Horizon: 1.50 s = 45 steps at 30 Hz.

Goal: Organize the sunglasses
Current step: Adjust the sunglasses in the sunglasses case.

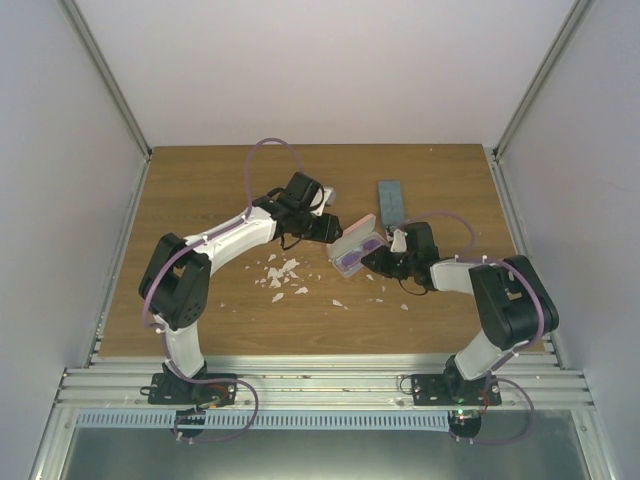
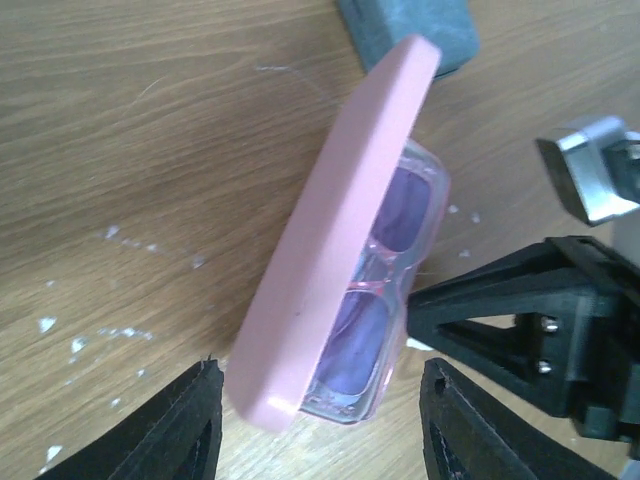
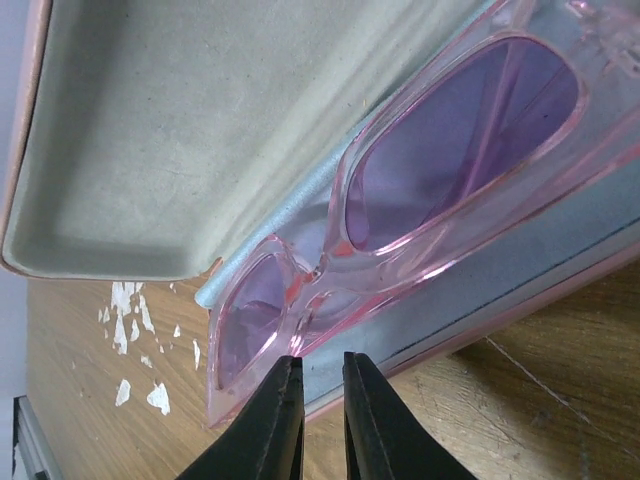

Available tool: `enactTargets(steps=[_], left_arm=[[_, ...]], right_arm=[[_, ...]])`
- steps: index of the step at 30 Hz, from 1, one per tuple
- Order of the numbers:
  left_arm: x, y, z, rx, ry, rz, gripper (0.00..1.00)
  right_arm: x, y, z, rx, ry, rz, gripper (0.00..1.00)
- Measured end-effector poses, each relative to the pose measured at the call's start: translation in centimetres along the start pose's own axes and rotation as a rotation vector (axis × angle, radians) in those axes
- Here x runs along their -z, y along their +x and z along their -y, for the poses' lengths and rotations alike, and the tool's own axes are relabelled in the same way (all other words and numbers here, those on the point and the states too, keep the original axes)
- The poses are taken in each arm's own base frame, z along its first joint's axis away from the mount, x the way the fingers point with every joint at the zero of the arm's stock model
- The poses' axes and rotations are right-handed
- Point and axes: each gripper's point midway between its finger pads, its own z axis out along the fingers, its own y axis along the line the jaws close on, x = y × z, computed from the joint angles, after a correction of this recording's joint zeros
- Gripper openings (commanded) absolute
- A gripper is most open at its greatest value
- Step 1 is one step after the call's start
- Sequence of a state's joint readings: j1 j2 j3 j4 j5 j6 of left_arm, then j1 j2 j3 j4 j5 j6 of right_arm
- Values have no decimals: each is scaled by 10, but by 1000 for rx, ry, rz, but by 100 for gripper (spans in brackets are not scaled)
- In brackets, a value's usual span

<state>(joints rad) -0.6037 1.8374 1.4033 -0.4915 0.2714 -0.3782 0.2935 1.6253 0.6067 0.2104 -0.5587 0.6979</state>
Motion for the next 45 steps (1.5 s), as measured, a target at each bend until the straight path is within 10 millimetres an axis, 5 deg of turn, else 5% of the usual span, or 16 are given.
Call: enactTargets(steps=[14, 24, 45], left_arm=[[-17, -1, 3, 28, 120, -29, 55], [-16, -3, 6, 30, 154, -26, 54], [-34, 9, 0, 54, 181, -83, 52]], right_arm=[[-4, -2, 2, -12, 5, 3, 12], [11, -11, -22, 38, -34, 57, 24], [-11, -2, -3, 14, 52, 11, 10]])
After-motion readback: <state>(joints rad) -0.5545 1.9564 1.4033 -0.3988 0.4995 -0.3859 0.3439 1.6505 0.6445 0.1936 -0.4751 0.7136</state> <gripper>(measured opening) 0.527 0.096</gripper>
